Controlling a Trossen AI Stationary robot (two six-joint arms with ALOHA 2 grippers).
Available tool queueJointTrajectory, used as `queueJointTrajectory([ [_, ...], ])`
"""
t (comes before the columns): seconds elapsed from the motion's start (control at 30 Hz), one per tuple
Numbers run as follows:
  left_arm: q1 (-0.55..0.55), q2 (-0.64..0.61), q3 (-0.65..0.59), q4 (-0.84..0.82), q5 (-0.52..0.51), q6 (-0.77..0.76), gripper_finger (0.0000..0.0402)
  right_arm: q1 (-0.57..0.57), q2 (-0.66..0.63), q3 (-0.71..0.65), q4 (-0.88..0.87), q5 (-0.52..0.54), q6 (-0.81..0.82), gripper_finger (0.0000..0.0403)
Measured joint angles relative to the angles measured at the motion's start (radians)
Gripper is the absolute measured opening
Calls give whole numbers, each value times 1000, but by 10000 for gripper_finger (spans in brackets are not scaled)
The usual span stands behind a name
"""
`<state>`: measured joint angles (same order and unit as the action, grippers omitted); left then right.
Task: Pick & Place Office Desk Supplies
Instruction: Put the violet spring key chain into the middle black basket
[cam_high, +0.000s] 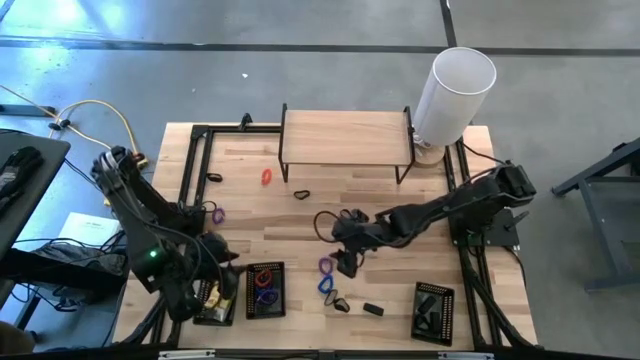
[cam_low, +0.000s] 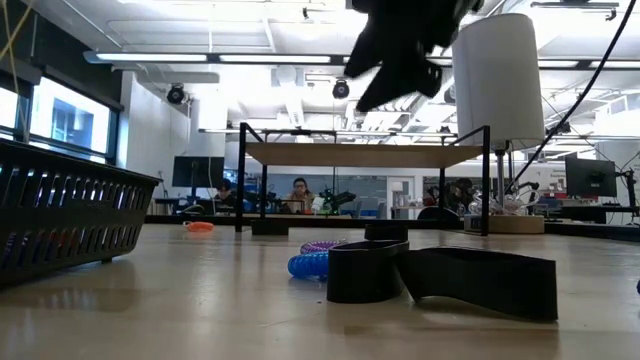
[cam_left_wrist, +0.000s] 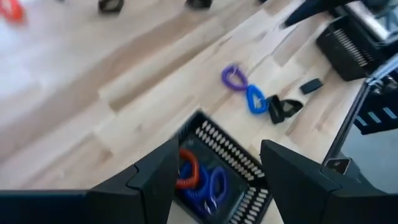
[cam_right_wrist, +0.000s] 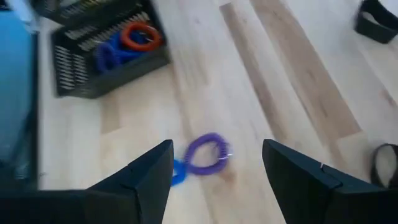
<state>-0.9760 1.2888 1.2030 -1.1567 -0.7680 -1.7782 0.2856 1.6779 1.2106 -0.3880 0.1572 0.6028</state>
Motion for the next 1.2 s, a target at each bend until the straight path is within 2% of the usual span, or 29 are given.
queueJointTrajectory([
  [0.1,1,-26,0,2,-31,78,221,-18,48,0,26,28,-38,235],
  [0.33,3,-52,0,11,-33,137,221,-18,165,1,93,54,-176,235],
  [0.57,1,-49,0,14,-31,180,221,-4,262,0,154,49,-195,235],
  [0.83,-28,-49,0,13,-29,194,221,-6,314,0,218,45,-276,235],
  [1.2,-37,-49,0,13,-30,193,221,-7,350,3,177,52,-321,235],
])
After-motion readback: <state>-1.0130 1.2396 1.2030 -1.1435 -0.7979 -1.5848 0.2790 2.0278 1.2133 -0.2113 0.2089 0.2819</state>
